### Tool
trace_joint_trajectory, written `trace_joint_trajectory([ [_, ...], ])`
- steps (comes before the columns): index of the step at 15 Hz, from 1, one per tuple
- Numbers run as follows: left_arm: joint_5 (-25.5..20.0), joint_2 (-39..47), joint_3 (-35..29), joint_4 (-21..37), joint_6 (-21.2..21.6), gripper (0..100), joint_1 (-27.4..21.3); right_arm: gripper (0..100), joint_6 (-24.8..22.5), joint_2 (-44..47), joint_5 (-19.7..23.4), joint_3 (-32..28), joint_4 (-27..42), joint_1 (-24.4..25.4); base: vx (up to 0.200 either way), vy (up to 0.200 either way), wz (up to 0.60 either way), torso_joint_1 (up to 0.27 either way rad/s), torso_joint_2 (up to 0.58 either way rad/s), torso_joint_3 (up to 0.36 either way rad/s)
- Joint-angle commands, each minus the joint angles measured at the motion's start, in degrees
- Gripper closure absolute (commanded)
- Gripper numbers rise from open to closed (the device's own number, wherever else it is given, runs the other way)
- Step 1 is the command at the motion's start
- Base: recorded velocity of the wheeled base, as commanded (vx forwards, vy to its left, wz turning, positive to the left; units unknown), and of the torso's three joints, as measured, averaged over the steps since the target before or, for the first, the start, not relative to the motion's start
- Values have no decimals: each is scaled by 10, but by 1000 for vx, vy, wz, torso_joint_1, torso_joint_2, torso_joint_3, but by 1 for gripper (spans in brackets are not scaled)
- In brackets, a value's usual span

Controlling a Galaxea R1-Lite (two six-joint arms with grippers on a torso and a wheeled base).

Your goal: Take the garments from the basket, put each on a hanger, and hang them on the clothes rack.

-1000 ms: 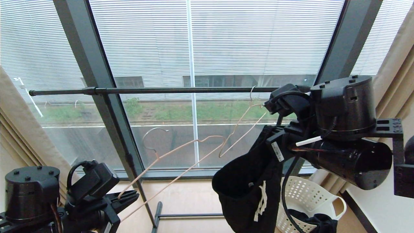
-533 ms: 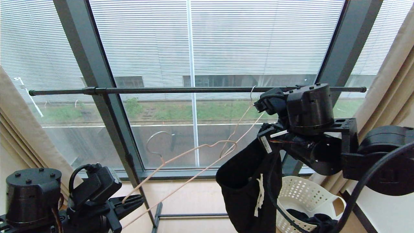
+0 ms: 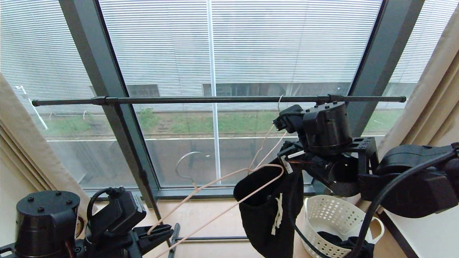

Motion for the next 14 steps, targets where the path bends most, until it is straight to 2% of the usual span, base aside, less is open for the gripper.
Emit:
trace_joint_trajectory([
  [1,0,8,-4,0,0,100,-2,100,3,-2,0,2,0,7,0,0,0,0,0,0],
  [5,1,16,-9,0,-3,100,2,100,6,-26,-2,11,2,41,0,0,0,0,0,0],
  [11,11,27,-15,-1,-19,100,2,100,48,-25,-2,8,6,107,0,0,0,0,0,0],
  [14,23,29,-18,-1,-20,100,2,100,62,-25,-4,4,6,119,0,0,0,0,0,0],
])
